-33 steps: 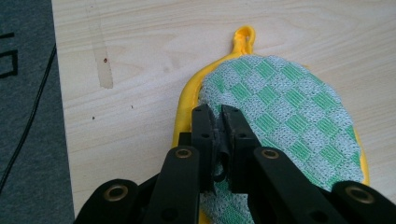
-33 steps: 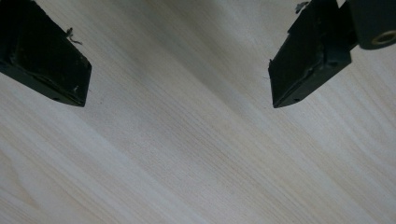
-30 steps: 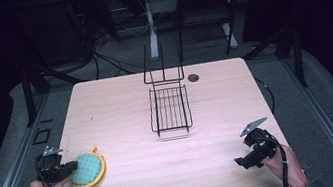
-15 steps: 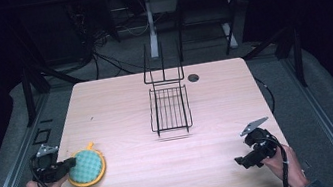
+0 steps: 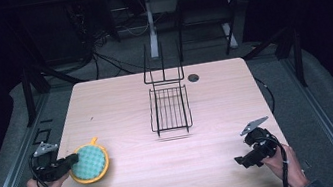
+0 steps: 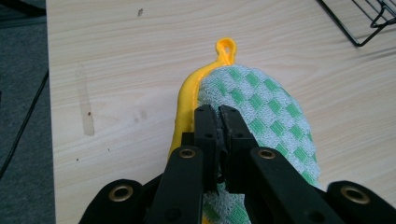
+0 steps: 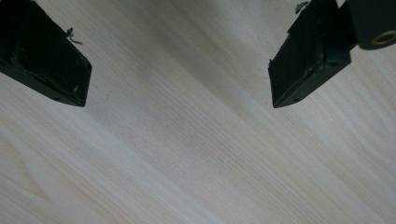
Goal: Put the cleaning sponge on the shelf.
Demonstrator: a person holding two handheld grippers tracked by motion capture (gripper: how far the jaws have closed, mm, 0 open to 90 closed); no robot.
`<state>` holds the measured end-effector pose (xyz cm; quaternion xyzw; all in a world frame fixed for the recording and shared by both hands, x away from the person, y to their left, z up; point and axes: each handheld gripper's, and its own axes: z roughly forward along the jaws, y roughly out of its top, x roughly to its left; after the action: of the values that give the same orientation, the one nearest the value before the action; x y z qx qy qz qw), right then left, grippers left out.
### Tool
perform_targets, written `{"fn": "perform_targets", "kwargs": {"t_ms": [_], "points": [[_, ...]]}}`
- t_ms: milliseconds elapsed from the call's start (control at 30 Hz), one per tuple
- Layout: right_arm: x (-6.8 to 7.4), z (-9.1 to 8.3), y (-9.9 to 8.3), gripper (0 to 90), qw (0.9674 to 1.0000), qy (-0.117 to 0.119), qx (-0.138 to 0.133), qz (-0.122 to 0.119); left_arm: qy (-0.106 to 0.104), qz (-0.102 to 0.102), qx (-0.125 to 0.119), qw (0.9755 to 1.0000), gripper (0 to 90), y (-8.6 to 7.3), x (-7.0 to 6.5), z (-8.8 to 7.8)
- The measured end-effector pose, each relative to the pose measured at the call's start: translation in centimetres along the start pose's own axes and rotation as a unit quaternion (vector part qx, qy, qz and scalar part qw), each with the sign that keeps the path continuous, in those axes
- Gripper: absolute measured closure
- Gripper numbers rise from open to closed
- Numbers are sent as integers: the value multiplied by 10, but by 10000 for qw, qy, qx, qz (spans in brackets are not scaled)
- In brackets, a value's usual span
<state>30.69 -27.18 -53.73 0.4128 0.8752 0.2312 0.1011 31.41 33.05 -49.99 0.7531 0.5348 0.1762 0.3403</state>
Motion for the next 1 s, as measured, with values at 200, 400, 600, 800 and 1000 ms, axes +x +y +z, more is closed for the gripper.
{"fn": "perform_targets", "kwargs": {"t_ms": [200, 400, 600, 800, 1000], "points": [[2, -3, -1, 51, 10000, -1, -48, -37, -101, -65, -135, 9998, 869, 3, -4, -4], [2, -2, -1, 51, 10000, 23, -14, -27, -198, -41, -175, 9996, 869, 8, -7, -3], [3, -1, 0, 51, 10000, -8, -2, -67, -260, -27, -258, 9993, 869, 11, -8, -4], [4, -2, -1, 51, 10000, -23, -47, -75, -305, 31, -227, 9993, 869, 15, -12, -1], [1, -1, 0, 52, 10000, 4, -36, -50, -324, 93, -255, 9991, 869, 19, -13, 4]]}}
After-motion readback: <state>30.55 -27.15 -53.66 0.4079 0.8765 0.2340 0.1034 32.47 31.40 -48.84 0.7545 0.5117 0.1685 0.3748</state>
